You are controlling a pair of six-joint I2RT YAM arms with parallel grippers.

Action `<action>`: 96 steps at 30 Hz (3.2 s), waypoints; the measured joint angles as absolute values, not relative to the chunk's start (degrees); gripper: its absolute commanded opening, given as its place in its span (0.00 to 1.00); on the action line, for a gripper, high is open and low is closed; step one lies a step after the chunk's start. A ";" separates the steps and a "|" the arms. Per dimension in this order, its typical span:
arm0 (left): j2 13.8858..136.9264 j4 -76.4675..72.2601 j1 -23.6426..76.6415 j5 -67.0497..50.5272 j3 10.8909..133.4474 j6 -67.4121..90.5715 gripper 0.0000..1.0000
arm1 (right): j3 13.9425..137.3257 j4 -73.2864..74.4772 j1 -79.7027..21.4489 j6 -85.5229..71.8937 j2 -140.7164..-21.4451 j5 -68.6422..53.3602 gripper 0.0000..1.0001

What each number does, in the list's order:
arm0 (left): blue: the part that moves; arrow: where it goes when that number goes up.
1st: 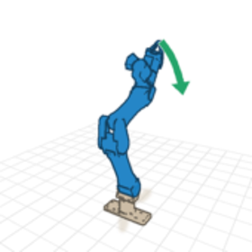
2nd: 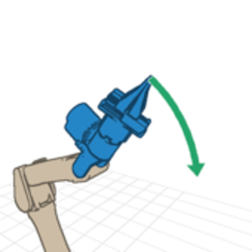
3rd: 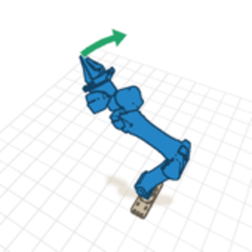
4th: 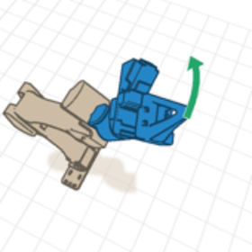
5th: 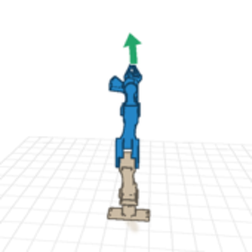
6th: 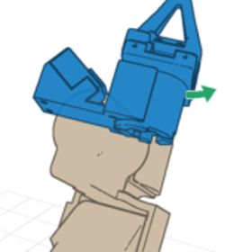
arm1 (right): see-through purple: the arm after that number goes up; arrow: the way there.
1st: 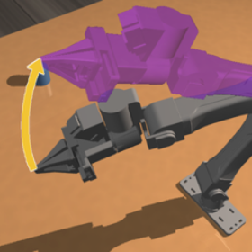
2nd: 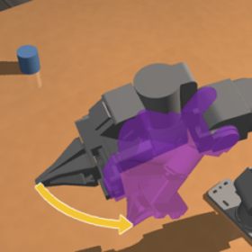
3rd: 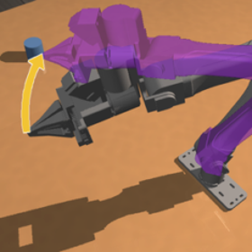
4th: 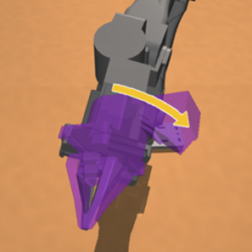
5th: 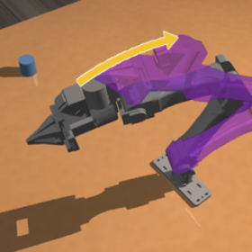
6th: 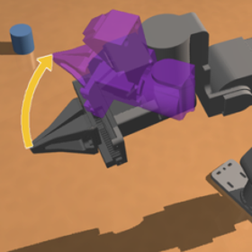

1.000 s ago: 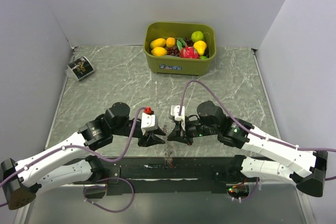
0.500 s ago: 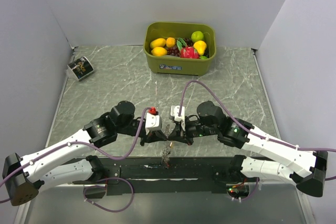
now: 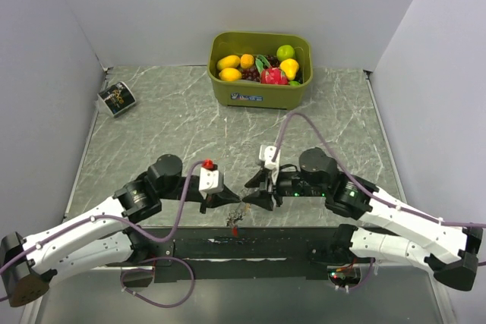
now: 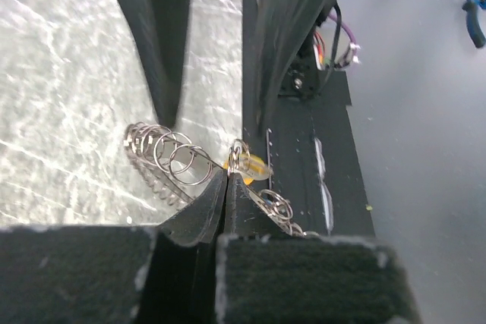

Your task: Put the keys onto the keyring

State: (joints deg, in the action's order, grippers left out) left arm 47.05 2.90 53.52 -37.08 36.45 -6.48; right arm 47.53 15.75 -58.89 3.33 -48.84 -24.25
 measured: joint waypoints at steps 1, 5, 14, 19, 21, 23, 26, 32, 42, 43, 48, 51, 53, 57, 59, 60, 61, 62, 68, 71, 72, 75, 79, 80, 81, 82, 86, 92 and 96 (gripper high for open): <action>46.22 1.89 53.52 -36.91 35.59 -6.33 0.01 | 47.40 15.33 -58.89 2.90 -48.07 -23.68 0.59; 41.82 -3.44 53.52 -35.31 31.24 -5.13 0.01 | 46.33 12.49 -58.89 -0.12 -44.12 -21.78 0.60; 33.91 -18.85 53.52 -32.99 21.26 -1.93 0.01 | 42.74 10.66 -58.89 -3.18 -41.54 -21.08 0.56; 32.45 -27.97 53.52 -33.12 16.80 0.75 0.01 | 40.56 9.93 -58.87 -3.64 -40.60 -22.79 0.51; 32.47 -31.16 53.52 -33.39 15.66 1.72 0.01 | 40.14 9.08 -58.87 -3.62 -40.42 -23.64 0.51; 32.51 -33.65 53.52 -34.00 15.03 2.55 0.01 | 40.05 8.19 -58.87 -3.62 -40.40 -24.77 0.51; 32.93 -36.25 53.52 -34.87 15.00 2.92 0.01 | 40.05 6.46 -58.87 -3.68 -40.40 -26.48 0.51; 33.28 -37.80 53.52 -35.79 15.00 3.29 0.01 | 40.05 4.25 -58.87 -4.05 -40.53 -29.30 0.51; 34.02 -39.75 53.52 -37.71 15.00 3.73 0.01 | 40.05 2.48 -58.87 -4.34 -43.72 -30.59 0.36; 34.02 -39.75 53.52 -37.74 15.00 3.73 0.01 | 40.05 2.42 -58.87 -4.47 -44.03 -30.81 0.31; 34.02 -39.75 53.52 -37.89 15.00 3.70 0.01 | 40.05 1.63 -58.87 -5.04 -44.56 -31.29 0.00; 33.95 -39.79 53.52 -37.85 15.00 3.70 0.01 | 40.05 1.21 -58.87 -5.23 -44.77 -31.55 0.00; 33.91 -39.72 53.52 -37.87 15.00 3.70 0.01 | 40.05 1.06 -58.89 -5.32 -45.15 -31.81 0.00; 33.26 -39.55 53.49 -37.80 15.00 3.68 0.01 | 40.05 0.71 -58.89 -5.32 -46.00 -32.38 0.00; 32.67 -39.51 53.49 -37.71 15.00 3.66 0.01 | 40.05 0.64 -58.89 -5.28 -46.54 -32.45 0.00; 32.32 -39.38 53.49 -37.71 15.00 3.64 0.01 | 40.05 0.51 -58.89 -5.26 -46.92 -32.47 0.00; 32.01 -39.09 53.49 -37.71 15.00 3.62 0.01 | 40.05 0.36 -58.89 -5.26 -47.22 -32.58 0.00; 31.73 -38.63 53.49 -37.69 14.98 3.60 0.01 | 40.05 0.36 -58.89 -5.21 -47.48 -32.58 0.00; 31.20 -37.91 53.49 -37.65 14.57 3.40 0.01 | 40.07 1.52 -58.89 -4.47 -47.92 -31.53 0.26; 31.07 -38.26 53.52 -37.69 14.57 3.44 0.01 | 40.07 3.44 -58.89 -3.90 -46.63 -28.67 0.43; 30.94 -38.57 53.52 -37.74 14.57 3.46 0.01 | 40.07 3.92 -58.87 -3.81 -46.04 -27.97 0.45; 30.96 -39.44 53.52 -37.74 14.57 3.66 0.01 | 40.07 4.71 -58.85 -3.25 -43.88 -26.11 0.48; 31.22 -40.07 53.52 -37.76 14.57 3.70 0.01 | 40.10 4.58 -58.85 -3.11 -41.15 -25.47 0.47; 31.35 -40.14 53.52 -37.76 14.57 3.70 0.01 | 40.10 4.27 -58.85 -3.14 -40.73 -25.58 0.47; 31.55 -40.12 53.52 -37.76 14.57 3.68 0.01 | 40.10 3.92 -58.85 -3.14 -40.58 -25.71 0.47; 31.79 -40.12 53.52 -37.80 14.57 3.70 0.01 | 40.12 3.44 -58.85 -3.16 -40.51 -26.00 0.47; 32.75 -40.21 53.52 -37.89 14.57 3.84 0.01 | 40.25 1.85 -58.85 -3.44 -41.01 -27.86 0.41; 33.23 -42.72 53.56 -37.91 14.46 4.36 0.01 | 40.25 -1.72 -58.85 -4.78 -42.83 -31.38 0.39; 33.21 -43.24 53.58 -37.89 14.46 4.34 0.01 | 40.25 -3.22 -58.85 -5.54 -43.90 -33.41 0.40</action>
